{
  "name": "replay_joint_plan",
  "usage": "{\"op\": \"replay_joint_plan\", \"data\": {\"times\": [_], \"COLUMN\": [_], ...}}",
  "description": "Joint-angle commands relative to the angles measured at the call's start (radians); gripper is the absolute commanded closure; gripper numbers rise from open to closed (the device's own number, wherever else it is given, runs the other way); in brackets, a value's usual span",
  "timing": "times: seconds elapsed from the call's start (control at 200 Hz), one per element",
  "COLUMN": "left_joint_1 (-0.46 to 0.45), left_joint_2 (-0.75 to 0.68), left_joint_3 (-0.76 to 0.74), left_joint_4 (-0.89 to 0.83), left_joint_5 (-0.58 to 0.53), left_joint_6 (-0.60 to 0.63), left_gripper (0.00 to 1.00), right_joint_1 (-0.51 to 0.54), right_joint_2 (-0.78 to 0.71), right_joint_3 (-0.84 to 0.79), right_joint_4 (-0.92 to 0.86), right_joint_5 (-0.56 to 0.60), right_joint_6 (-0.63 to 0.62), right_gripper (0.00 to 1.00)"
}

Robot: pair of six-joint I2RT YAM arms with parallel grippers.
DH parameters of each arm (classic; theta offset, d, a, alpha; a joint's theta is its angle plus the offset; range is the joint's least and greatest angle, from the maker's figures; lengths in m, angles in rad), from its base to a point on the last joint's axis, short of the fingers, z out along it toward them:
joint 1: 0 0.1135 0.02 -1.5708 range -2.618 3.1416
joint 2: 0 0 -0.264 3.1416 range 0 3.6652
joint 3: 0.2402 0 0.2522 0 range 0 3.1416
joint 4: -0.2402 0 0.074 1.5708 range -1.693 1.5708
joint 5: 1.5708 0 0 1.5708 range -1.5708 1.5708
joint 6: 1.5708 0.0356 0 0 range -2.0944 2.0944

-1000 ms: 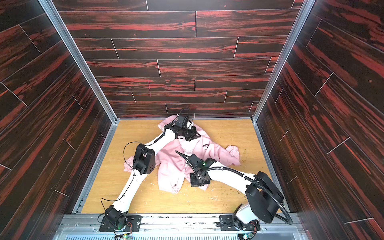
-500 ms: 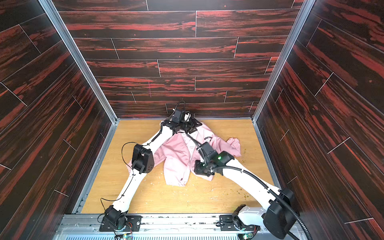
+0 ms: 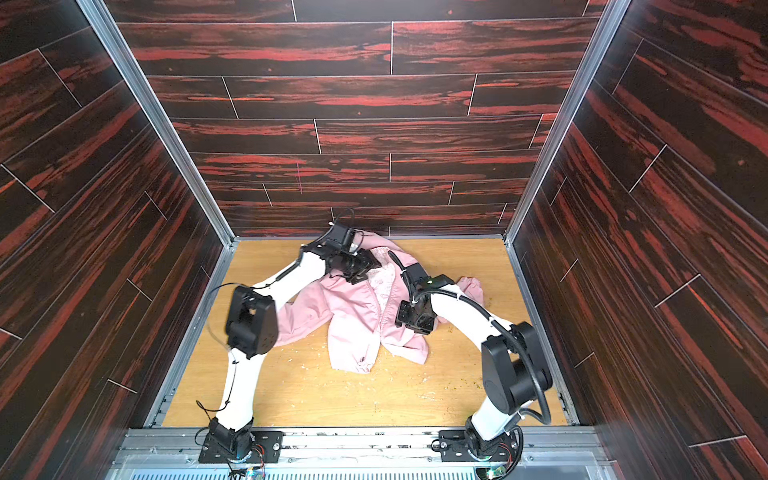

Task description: Zip up the jacket

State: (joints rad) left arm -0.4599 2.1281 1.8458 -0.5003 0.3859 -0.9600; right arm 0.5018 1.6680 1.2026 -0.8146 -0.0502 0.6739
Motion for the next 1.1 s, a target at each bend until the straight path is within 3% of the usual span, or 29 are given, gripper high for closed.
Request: {"op": "replay_joint_plan", "data": {"times": [0.0,0.135,0.255,0.376,0.461,0.947,1.092], "left_joint_1": [0.015,0.016,0.024,0.045,0.059,0.095,0.099], "left_joint_2": [-0.188,-0.345,-0.474,-0.583,-0.641,-0.722,-0.724], "left_joint_3": [-0.160,-0.366,-0.517,-0.636,-0.698,-0.774,-0.774], "left_joint_4": [0.035,0.097,0.128,0.149,0.163,0.163,0.153], "left_joint_5": [-0.062,-0.075,-0.099,-0.117,-0.129,-0.123,-0.115], "left_joint_6": [0.036,0.042,0.045,0.036,0.024,0.008,0.010], "left_gripper": [0.30,0.30,0.29,0.28,0.27,0.27,0.27], "right_joint_1": [0.006,0.053,0.132,0.231,0.304,0.350,0.343], "right_joint_2": [-0.030,-0.152,-0.159,-0.089,-0.027,0.212,0.277], "right_joint_3": [-0.053,-0.093,-0.085,-0.049,-0.024,0.095,0.121], "right_joint_4": [0.024,0.040,0.000,-0.062,-0.096,-0.115,-0.110], "right_joint_5": [-0.018,0.037,0.085,0.166,0.229,0.367,0.383], "right_joint_6": [-0.032,-0.137,-0.264,-0.334,-0.356,-0.313,-0.306], "right_gripper": [0.40,0.30,0.28,0.30,0.39,0.41,0.54]}}
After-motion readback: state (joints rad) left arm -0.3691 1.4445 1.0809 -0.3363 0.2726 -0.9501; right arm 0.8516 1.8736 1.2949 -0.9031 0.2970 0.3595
